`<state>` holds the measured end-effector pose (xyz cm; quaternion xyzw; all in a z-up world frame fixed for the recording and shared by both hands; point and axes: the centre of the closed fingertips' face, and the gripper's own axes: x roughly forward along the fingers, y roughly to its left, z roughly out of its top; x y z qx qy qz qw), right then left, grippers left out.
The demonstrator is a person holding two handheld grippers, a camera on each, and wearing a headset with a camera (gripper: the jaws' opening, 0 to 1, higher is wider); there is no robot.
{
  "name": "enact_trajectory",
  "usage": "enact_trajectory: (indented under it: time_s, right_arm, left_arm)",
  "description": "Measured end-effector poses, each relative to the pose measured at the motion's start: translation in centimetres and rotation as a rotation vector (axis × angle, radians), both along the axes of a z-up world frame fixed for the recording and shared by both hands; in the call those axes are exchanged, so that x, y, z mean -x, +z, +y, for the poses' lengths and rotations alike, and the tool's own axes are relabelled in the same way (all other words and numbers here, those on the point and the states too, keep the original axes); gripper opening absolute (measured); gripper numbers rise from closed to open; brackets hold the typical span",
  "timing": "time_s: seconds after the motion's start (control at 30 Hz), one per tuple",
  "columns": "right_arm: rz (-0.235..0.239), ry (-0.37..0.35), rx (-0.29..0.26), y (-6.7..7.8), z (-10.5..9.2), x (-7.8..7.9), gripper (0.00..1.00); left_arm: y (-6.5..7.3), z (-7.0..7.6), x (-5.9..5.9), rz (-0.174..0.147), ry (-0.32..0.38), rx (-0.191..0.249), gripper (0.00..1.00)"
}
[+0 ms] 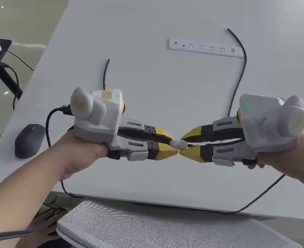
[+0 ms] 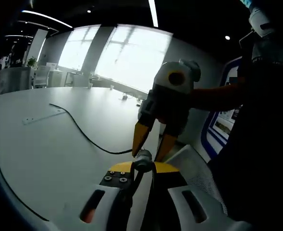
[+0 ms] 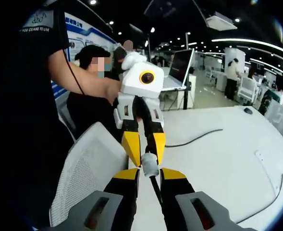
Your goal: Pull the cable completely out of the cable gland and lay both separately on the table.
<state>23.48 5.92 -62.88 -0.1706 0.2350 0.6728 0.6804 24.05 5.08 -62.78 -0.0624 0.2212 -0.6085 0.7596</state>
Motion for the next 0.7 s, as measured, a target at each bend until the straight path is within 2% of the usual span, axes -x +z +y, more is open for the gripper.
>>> enact_trajectory:
  time_s: [0.03, 0.1, 0.17, 0.23, 0.27, 0.3, 0.33, 0.37, 0.4, 0.47, 0.53, 0.57, 0.6, 0.7]
  right_arm:
    - [0.008, -0.010, -0.001, 0.1, 0.0, -0.1, 0.16]
    - [0.044, -0.049, -0.041, 0.6, -0.1, -0.4, 0.20]
    - [0.026, -0.098, -0.023, 0.7, -0.7, -1.1, 0.22]
    - [-0.011, -0.164, -0.034, 1.3, -1.2, -1.9, 0.26]
    - [-0.025, -0.214, -0.019, 1.4, -1.6, -2.3, 0.28]
    - [-0.057, -0.235, 0.002, 1.4, -2.1, -2.6, 0.30]
    - [-0.121, -0.252, 0.018, 1.5, -2.4, -2.8, 0.31]
    - [-0.167, -0.262, 0.043, 1.4, -2.7, -3.0, 0.31]
    - [-0.195, -0.275, 0.073, 1.1, -3.0, -2.8, 0.31]
    - [-0.222, -0.310, 0.085, 0.9, -3.1, -2.7, 0.31]
    - [-0.262, -0.352, 0.084, 0.9, -3.1, -2.8, 0.29]
    - [-0.278, -0.351, 0.100, 0.4, -3.3, -2.8, 0.28]
    - [-0.315, -0.353, 0.129, 0.0, -3.4, -2.9, 0.27]
    - [-0.356, -0.335, 0.162, -0.9, -3.1, -2.7, 0.24]
  left_arm:
    - [0.1, 0.0, 0.0, -0.004, 0.002, 0.003, 0.15]
    - [0.3, 0.1, -0.2, -0.025, 0.011, 0.006, 0.15]
    - [0.3, 0.2, -0.2, -0.044, 0.011, -0.002, 0.15]
    - [0.3, 0.3, -0.3, -0.059, 0.013, -0.007, 0.15]
    - [0.2, 0.3, -0.3, -0.062, 0.015, -0.014, 0.15]
    - [0.2, 0.4, -0.4, -0.065, 0.019, -0.017, 0.15]
    - [0.1, 0.5, -0.5, -0.070, 0.024, -0.020, 0.15]
    - [0.1, 0.5, -0.5, -0.071, 0.026, -0.022, 0.15]
    - [0.1, 0.5, -0.6, -0.068, 0.036, -0.024, 0.15]
    - [0.2, 0.6, -1.1, -0.089, 0.066, -0.024, 0.15]
    - [0.3, 0.6, -1.1, -0.075, 0.071, -0.018, 0.15]
    - [0.4, 0.5, -1.2, -0.076, 0.074, -0.017, 0.15]
    - [0.5, 0.4, -1.2, -0.074, 0.076, -0.015, 0.15]
    - [0.5, 0.1, -1.2, -0.065, 0.068, -0.016, 0.15]
